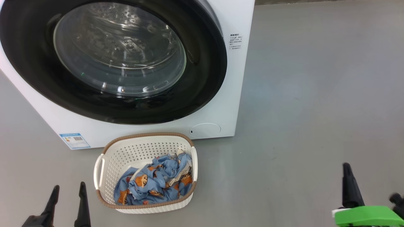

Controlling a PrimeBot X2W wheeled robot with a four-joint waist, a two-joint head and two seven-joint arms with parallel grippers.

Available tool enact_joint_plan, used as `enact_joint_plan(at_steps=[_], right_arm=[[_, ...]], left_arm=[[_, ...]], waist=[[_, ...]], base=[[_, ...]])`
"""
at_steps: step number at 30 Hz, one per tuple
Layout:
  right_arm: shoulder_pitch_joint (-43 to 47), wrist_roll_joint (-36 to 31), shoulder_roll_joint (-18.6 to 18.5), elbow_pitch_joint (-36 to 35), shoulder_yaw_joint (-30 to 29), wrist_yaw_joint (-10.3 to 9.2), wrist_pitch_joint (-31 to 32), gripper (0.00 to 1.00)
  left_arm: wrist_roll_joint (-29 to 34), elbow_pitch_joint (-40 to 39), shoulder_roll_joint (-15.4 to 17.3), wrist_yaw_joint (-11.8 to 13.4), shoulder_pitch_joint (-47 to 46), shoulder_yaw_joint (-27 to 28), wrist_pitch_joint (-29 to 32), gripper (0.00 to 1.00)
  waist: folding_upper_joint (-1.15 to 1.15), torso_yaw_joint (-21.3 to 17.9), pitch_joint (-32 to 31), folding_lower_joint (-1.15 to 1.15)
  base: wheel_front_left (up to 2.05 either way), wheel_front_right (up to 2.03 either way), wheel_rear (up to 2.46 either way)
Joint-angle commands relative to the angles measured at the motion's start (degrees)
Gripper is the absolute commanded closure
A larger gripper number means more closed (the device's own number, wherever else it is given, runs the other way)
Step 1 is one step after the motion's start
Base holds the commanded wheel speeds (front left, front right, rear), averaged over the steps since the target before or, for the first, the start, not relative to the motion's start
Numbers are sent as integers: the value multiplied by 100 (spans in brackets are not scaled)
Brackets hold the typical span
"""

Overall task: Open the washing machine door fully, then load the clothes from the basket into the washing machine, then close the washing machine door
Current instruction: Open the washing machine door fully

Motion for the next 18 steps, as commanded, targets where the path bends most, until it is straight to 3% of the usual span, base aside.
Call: enact_joint_plan(at_steps=[1,6,11,18], right_arm=[[-223,405,-8,-43,65,-6,-69,100],[-307,2029,-47,374,204,-6,-69,100],[-513,3475,-471,549,397,-6,13,100],[-966,4823,-863,510,-107,-6,288,100]], left_arm=[[-51,-178,58,-18,-90,146,-54,0],[-94,-227,46,-18,-100,53,-54,0],[-153,-287,110,-18,-213,-37,-54,0],[-264,-419,255,-18,-497,-9,-54,0]], waist=[[0,8,24,0],[0,40,149,0],[0,110,416,0],[0,199,1026,0]], base=[[0,0,0],[0,0,0],[0,0,0],[0,0,0]])
